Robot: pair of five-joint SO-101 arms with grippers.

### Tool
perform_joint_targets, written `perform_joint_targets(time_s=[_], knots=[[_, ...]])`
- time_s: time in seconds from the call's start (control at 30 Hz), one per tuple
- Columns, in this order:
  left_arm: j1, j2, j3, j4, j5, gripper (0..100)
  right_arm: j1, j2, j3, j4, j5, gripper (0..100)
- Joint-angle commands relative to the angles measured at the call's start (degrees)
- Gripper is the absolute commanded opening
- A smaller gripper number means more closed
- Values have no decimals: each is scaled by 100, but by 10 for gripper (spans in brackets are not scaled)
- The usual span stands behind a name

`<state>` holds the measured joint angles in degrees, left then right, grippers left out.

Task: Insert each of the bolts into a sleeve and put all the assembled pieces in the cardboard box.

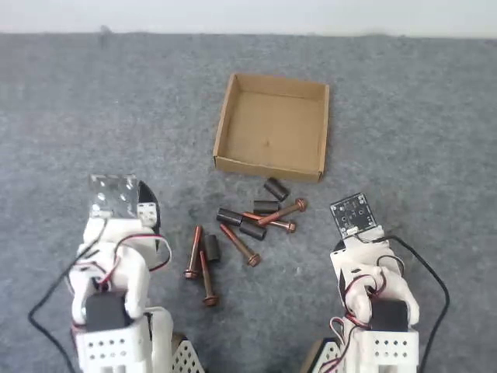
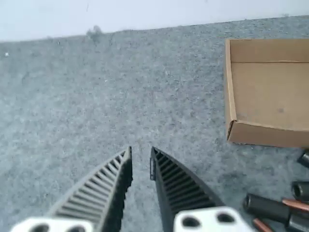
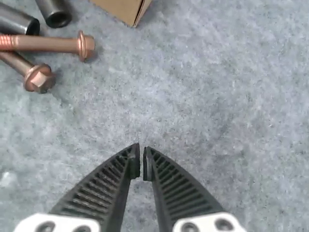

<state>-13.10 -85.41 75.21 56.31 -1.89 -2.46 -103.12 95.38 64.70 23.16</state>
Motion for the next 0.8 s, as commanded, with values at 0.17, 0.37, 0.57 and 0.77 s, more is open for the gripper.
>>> perform_joint_targets(time_s=[0.17,0.37,0.57,0.77], knots=[[26,2541,-840,-229,809,62,462,-40,88,-171,79,6],[-149,3842,-514,-1477,1073,62,549,22,-141,-356,114,6],[-580,4914,-1209,-1574,1231,62,505,145,-1125,-163,97,6],[-659,5802,-1727,-1574,1240,62,-127,1657,-2338,13,88,6]])
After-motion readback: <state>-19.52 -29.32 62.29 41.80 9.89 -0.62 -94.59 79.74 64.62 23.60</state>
